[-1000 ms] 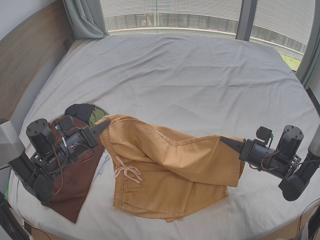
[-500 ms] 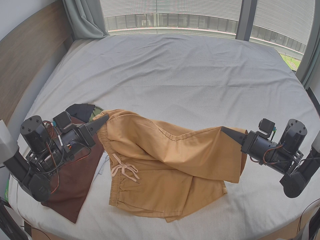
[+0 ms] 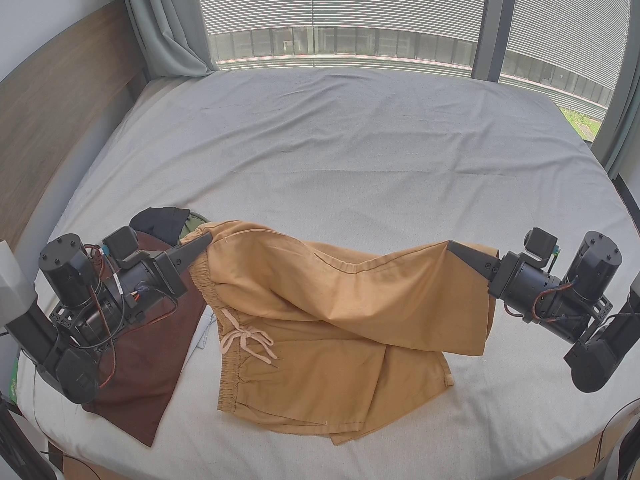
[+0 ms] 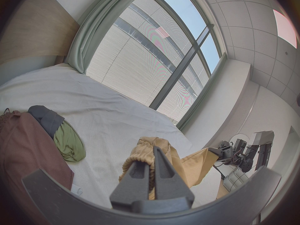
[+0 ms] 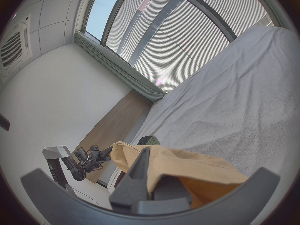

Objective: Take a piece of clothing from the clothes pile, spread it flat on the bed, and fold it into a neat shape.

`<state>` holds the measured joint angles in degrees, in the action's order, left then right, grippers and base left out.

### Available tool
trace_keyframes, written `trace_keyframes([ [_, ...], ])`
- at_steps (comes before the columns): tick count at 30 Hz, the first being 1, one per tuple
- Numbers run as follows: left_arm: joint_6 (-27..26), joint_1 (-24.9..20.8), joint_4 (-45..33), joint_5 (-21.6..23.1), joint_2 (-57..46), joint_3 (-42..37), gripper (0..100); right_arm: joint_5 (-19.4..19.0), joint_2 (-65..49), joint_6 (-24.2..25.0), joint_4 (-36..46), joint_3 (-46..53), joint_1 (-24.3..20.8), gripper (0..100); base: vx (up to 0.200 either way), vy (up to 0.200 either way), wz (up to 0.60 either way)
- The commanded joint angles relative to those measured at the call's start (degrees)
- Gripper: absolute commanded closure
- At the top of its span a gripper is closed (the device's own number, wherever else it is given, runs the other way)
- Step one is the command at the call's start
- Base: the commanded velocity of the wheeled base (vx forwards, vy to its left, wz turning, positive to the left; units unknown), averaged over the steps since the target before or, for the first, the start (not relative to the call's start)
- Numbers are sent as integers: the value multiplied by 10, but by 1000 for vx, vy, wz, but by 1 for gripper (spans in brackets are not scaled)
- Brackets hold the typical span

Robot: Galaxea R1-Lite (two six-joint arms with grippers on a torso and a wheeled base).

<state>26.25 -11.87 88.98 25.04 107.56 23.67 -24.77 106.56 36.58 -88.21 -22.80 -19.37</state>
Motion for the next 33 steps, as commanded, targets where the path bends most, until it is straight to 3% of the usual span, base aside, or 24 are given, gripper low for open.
trace_keyframes([
  [1, 0, 0, 1, 0, 3, -2, 100, 0, -3, 0, 0, -1, 1, 100, 0, 0, 0],
  [27, -2, 8, 1, 13, 6, -2, 100, 2, -3, 1, -1, -23, 25, 100, 0, 0, 0],
  [33, -24, 16, 1, 13, 14, -2, 100, 1, -6, 1, -1, -29, 40, 100, 0, 0, 0],
])
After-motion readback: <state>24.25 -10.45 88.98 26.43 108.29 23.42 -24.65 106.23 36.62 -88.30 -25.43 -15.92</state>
